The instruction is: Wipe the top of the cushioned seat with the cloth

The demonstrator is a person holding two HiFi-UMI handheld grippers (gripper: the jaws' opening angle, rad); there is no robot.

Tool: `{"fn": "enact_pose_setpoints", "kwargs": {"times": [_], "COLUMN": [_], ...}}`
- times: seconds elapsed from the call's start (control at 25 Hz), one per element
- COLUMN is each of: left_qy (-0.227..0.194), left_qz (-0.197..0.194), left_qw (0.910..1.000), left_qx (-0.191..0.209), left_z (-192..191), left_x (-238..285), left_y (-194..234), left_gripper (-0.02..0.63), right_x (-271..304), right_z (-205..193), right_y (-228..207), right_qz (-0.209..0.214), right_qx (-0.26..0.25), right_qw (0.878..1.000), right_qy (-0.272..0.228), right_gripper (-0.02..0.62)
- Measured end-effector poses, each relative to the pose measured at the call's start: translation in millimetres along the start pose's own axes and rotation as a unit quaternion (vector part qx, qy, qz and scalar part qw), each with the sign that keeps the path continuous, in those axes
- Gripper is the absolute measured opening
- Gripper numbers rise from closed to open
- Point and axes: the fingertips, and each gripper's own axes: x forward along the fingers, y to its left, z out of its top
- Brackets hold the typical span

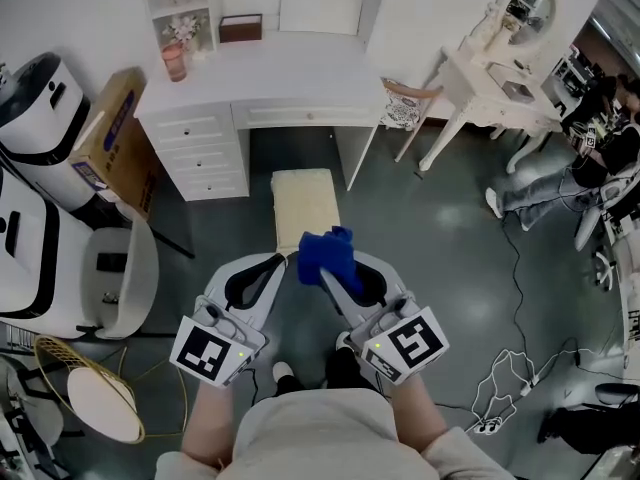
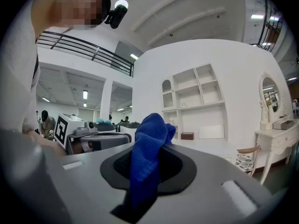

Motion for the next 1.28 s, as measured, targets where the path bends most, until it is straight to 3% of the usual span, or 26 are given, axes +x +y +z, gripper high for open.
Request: {"fn": "enact_pose_setpoints", "kwargs": {"times": [0.28, 0.4, 0.76, 1.28], "left_qy": [0.011, 0.023, 0.008, 0.0], "left_qz": [-0.02, -0.019, -0.01, 0.07], "left_qw": [0.9997, 0.9995, 0.9999, 0.9974], "left_qx": [0.007, -0.012, -0.007, 0.015], "left_z": [-7, -14, -20, -20], "left_x": [-16, -13, 44, 140], "left_y": [11, 17, 49, 95], "left_gripper": [0.0, 0.0, 0.0, 0.0], "right_x": [7, 9, 36, 81], "right_z": [-6, -9, -9, -2], "right_y": [14, 8, -51, -152], "right_qz": [-0.024, -0.033, -0.039, 0.012], "right_qx": [0.02, 0.032, 0.046, 0.045], "right_qw": [0.999, 0.999, 0.998, 0.999], "right_qy": [-0.005, -0.002, 0.001, 0.001], "right_gripper": [0.08, 0.081, 0.08, 0.08]}}
